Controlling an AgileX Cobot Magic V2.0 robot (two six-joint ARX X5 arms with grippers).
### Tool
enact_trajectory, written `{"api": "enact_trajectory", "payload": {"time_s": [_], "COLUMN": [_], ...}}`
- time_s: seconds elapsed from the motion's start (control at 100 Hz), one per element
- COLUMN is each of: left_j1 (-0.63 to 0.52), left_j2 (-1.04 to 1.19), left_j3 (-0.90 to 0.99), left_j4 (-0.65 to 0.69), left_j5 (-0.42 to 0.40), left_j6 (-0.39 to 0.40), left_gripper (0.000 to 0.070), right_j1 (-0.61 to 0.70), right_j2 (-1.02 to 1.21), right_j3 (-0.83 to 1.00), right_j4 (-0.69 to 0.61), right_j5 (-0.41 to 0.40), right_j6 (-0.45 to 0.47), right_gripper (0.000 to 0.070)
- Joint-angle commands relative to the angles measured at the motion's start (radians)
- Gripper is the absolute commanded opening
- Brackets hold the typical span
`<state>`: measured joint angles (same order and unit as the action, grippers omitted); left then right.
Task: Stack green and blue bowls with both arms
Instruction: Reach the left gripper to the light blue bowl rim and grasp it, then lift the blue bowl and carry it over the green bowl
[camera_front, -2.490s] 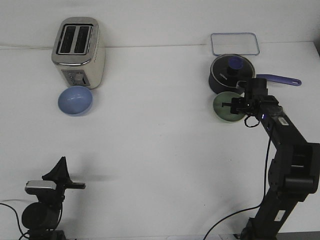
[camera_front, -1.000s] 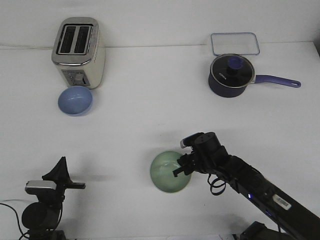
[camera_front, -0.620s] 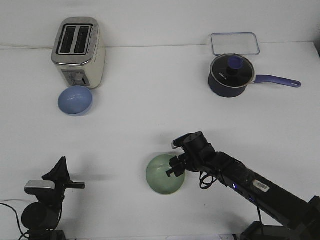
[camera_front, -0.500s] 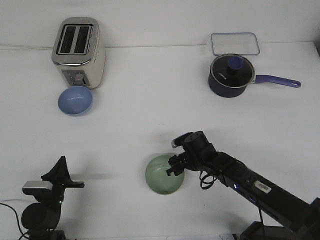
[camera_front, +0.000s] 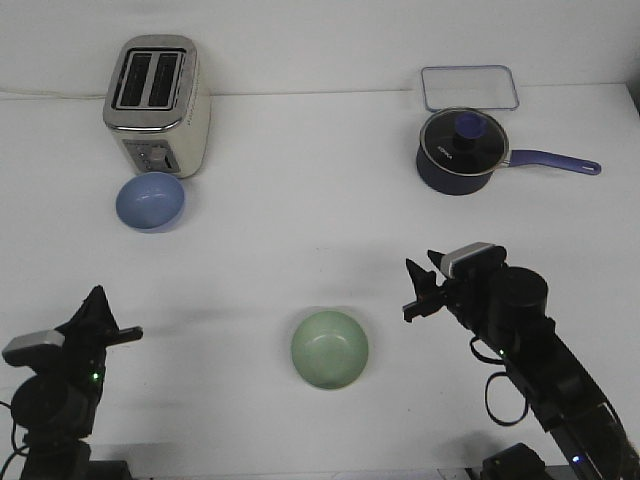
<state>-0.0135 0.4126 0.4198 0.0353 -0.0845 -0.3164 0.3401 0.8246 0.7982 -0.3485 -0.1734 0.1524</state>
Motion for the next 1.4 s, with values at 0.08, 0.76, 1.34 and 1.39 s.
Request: {"api": "enact_trajectory", "payload": {"time_s": [0.08,0.76,1.34,1.39], "left_j1": [0.045,0.197,0.195,0.195], "left_j2": [0.373,1.408,1.544,1.538], "left_j3": [0.252,1.118,1.129,1.131], "left_j4": [-0.097,-0.472,-0.485,-0.505], "left_j5": [0.012,0.243,0.252,0.263], "left_j6": [-0.009,0.081,0.136,0.148], "left_gripper": [0.0013,0.0556,0.0014,0.0014], "right_j1": [0.003,0.004,0.004,0.004], "right_j2": [-0.09,-0.177,-0.177,-0.177], "right_j3": [-0.105,-0.24,-0.24,-0.24], "right_j4": [0.013,0.012,0.013,0.013], "right_j5": [0.02,0.013,0.014,0.014], "right_j6": [-0.013,0.028,0.028,0.028], "right_gripper": [0.028,0.028,0.028,0.028]}}
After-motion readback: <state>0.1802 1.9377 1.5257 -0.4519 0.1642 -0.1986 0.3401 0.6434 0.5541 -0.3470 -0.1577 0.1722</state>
